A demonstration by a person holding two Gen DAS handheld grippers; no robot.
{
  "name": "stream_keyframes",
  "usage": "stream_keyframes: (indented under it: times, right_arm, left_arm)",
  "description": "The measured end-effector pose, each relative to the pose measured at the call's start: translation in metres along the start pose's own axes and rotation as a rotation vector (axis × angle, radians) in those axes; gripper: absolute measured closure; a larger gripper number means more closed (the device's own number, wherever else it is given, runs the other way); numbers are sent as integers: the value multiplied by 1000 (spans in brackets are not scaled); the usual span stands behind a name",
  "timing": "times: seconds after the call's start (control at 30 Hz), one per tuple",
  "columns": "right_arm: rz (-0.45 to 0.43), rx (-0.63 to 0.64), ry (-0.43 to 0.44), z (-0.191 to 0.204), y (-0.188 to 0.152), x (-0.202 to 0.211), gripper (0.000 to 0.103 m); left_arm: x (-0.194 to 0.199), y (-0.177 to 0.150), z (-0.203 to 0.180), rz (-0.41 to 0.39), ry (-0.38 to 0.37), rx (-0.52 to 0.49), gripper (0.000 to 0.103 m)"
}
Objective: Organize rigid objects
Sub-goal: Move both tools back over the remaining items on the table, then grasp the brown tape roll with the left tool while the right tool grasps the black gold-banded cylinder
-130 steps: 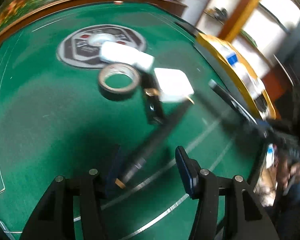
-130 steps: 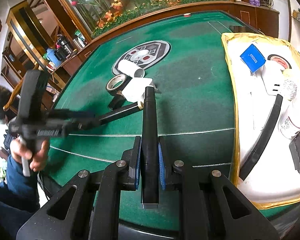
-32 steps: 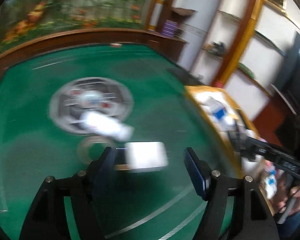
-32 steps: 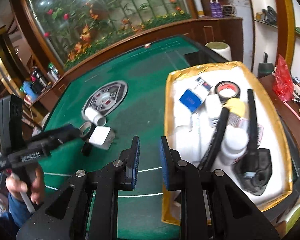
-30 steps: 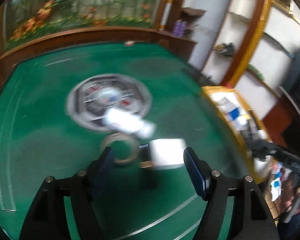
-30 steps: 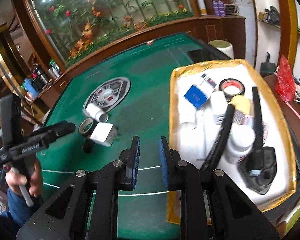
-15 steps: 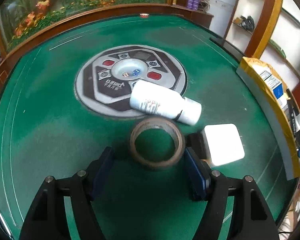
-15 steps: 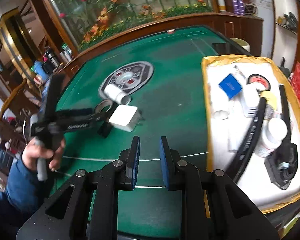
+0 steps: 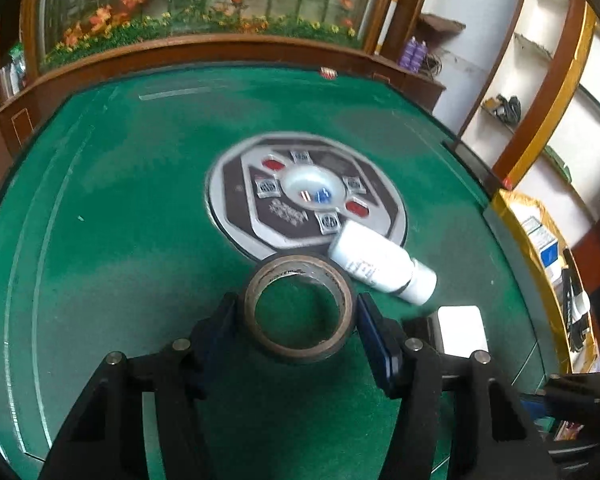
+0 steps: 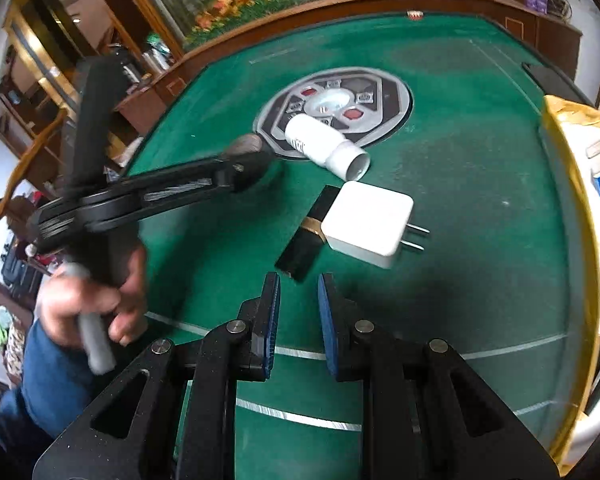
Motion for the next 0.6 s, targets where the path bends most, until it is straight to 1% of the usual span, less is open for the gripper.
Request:
stream_keyframes:
  times: [0.03,0.13,0.17,0.23,0.3,0.33,0.37,0.4,0.43,0.47,0.5,0.53,0.57,0.6]
  right_arm:
    - [5,-16,-14,-3,1,-4,84]
    - [16,-61,-18,-7,6,-17,84]
    - [15,-69,-44,-9,9,-20,84]
    - [8,-77,-69,-12,16,-23,83]
    - [17,-99,-81,-14,22,-30,78]
    - [22,-109,-84,-14,24,-31,73]
    - [39,-113,-111,-17,25,-37,69]
    - [54,-110,-134,-19,26,-42,69]
    - [38,-93,-140,-17,30,-43,69]
    - [44,-78,-146,-17,30,-45,71]
    - [46,-56,-155,-17,29,-45,75]
    - [46,-41,-160,-18,28,-43,82]
    - [42,-43,-136,-18,25,-41,83]
    - [31,-63,-94,-18,20,-37,83]
  left_arm:
    - [4,2,1,-14,3,-1,44]
    - [9,8,3,-37,9,6,44]
    - [9,9,3,-36,9,3,44]
    - [9,10,5,-41,20,4,44]
    - [9,12,5,-44,23,5,44]
    - [9,13,6,-45,22,9,44]
    - [9,13,7,-47,20,14,44]
    - [9,13,7,-45,19,15,44]
    - [9,13,8,-44,16,17,44]
    - [10,13,8,-47,15,19,44]
    - [12,13,7,-50,13,19,44]
    - [13,13,7,-54,9,19,44]
    - [15,13,6,-58,6,20,44]
    - [16,13,5,-62,3,19,44]
Point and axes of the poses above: each gripper's, at about its wrist camera, not at the fingertips, and x roughly against the way its jaws point, z to its left, y to its top, the point moved 10 cm from there along -x, roughly the way its jaws point, and after that the axes turned 12 degrees about y, right-handed, at the moved point
